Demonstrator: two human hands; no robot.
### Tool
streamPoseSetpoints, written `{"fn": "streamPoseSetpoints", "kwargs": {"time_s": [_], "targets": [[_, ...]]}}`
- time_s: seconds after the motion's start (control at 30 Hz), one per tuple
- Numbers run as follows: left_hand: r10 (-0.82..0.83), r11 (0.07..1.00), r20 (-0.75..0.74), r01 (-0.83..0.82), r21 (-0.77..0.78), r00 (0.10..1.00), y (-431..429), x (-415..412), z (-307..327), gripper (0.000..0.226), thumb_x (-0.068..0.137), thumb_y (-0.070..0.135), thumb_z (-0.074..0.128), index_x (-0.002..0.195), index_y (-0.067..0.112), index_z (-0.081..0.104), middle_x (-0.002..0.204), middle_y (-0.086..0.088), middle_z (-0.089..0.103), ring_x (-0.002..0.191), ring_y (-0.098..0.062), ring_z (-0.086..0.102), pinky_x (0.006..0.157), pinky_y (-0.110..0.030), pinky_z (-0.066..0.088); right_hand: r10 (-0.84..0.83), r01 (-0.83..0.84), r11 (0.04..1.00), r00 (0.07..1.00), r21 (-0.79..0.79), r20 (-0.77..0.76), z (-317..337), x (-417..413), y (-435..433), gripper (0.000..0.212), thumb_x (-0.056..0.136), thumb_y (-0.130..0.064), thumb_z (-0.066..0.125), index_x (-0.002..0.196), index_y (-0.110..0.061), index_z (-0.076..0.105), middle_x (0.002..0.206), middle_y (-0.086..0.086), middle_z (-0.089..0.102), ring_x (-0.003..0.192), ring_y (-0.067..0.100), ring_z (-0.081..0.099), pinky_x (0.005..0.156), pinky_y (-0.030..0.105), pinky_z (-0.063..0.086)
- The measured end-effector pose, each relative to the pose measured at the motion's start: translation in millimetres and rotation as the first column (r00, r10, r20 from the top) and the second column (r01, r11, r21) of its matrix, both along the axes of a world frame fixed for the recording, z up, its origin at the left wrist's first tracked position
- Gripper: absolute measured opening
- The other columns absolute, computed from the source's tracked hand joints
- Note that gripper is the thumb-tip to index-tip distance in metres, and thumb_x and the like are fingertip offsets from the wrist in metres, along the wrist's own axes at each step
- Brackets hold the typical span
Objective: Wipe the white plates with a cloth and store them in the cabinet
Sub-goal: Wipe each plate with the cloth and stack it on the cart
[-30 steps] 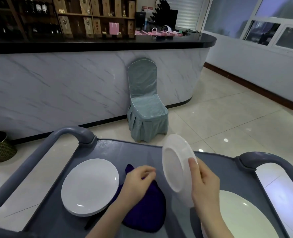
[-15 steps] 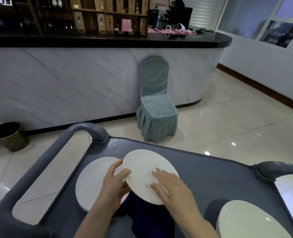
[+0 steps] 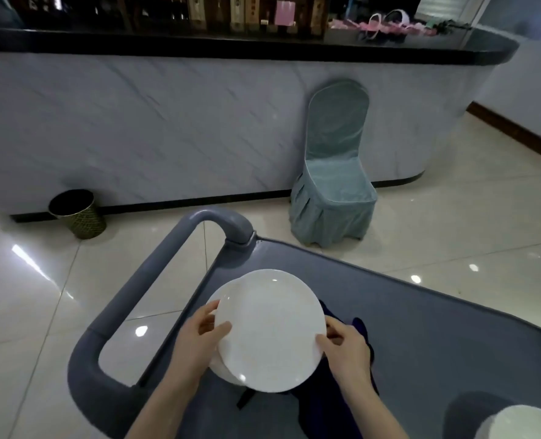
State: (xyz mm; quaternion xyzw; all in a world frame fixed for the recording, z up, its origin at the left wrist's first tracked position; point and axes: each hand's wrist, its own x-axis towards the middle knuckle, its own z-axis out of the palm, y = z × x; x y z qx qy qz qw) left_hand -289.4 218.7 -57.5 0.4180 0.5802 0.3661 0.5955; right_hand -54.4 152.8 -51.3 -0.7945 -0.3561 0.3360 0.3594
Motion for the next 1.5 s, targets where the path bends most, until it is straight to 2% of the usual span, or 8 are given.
{"fn": "streamPoseSetpoints", "kwargs": {"time_s": [0.23,0.37,0.57,0.8,1.07,1.23,1.3,1.5], "targets": [[-0.019,0.990,-0.352,0.068,0.126,0.936,7.8,-25.7,-22.4,0.053,0.079,-0.003,0.059,0.117,0.032,0.068,0.100,-0.012,0.064,0.087,-0.020,0.064,0.083,-0.031,0.052,0.047,-0.046,0.998,0.999,-0.030,0.027,-23.4,-26.8,25.4,0.041,0.086,0.001,0.062,0.114,-0.025,0.074,0.096,0.006,0.062,0.083,0.017,0.061,0.070,0.018,0.041],[0.026,0.993,-0.387,0.020,0.116,0.922,10.6,-25.4,-27.4,0.052,0.083,-0.003,0.059,0.125,0.027,0.065,0.101,-0.008,0.053,0.087,-0.013,0.060,0.086,-0.028,0.047,0.042,-0.041,0.999,0.998,-0.025,0.043,-31.1,-29.8,31.4,0.038,0.088,0.001,0.061,0.114,-0.024,0.073,0.098,0.008,0.061,0.082,0.015,0.060,0.064,0.007,0.040],[0.057,0.995,-0.398,-0.019,0.101,0.916,12.3,-24.3,-36.5,0.048,0.086,-0.001,0.061,0.127,0.023,0.063,0.104,-0.006,0.048,0.087,-0.009,0.057,0.081,-0.019,0.043,0.069,-0.067,0.997,0.995,-0.035,0.078,-33.4,-29.1,40.3,0.035,0.089,0.001,0.061,0.111,-0.021,0.075,0.097,0.011,0.060,0.087,0.023,0.060,0.074,0.022,0.042],[0.023,0.990,-0.468,0.045,0.134,0.884,12.1,-16.8,-39.5,0.050,0.089,0.004,0.059,0.132,0.031,0.059,0.099,-0.001,0.041,0.082,-0.011,0.054,0.073,-0.006,0.037,0.099,-0.096,0.995,0.988,-0.036,0.121,-35.5,-19.5,43.7,0.030,0.086,0.003,0.061,0.107,-0.015,0.075,0.093,0.008,0.056,0.085,0.025,0.058,0.075,0.022,0.040],[0.077,0.959,-0.607,0.109,0.263,0.791,-7.1,13.4,-24.2,0.054,0.090,0.012,0.063,0.140,0.025,0.049,0.111,0.005,0.036,0.096,-0.016,0.051,0.089,-0.028,0.043,0.130,-0.130,0.991,0.977,-0.009,0.170,-21.1,19.5,13.0,0.034,0.090,-0.016,0.071,0.123,-0.019,0.068,0.092,-0.005,0.058,0.074,0.004,0.053,0.068,0.007,0.038],[-0.132,0.847,-0.635,0.420,0.326,0.761,-41.4,96.3,-10.6,0.035,0.091,0.011,0.061,0.124,0.022,0.063,0.102,0.008,0.054,0.085,-0.004,0.055,0.079,-0.017,0.040,0.136,-0.157,0.987,0.941,0.044,0.311,6.4,78.5,-46.5,0.028,0.092,-0.018,0.068,0.119,-0.020,0.070,0.095,-0.011,0.055,0.082,0.004,0.055,0.074,0.006,0.038],[-0.252,0.755,-0.646,0.564,0.335,0.721,-60.3,134.2,-6.8,0.029,0.093,0.017,0.060,0.121,0.024,0.063,0.098,0.012,0.056,0.086,-0.003,0.056,0.079,-0.017,0.044,0.121,-0.144,0.989,0.909,0.029,0.399,17.7,108.2,-78.5,0.028,0.091,-0.017,0.069,0.119,-0.017,0.070,0.097,-0.008,0.054,0.092,0.012,0.055,0.083,0.018,0.040],[-0.455,0.516,-0.658,0.780,0.354,0.599,-113.8,238.7,-0.4,0.026,0.094,0.029,0.061,0.120,0.023,0.063,0.093,0.014,0.056,0.084,-0.001,0.054,0.079,-0.017,0.046,-0.011,0.083,0.990,0.845,-0.111,0.535,35.7,197.6,-192.9,0.034,0.090,-0.017,0.068,0.124,-0.018,0.067,0.116,0.001,0.060,0.111,0.022,0.055,0.094,0.028,0.040]]}}
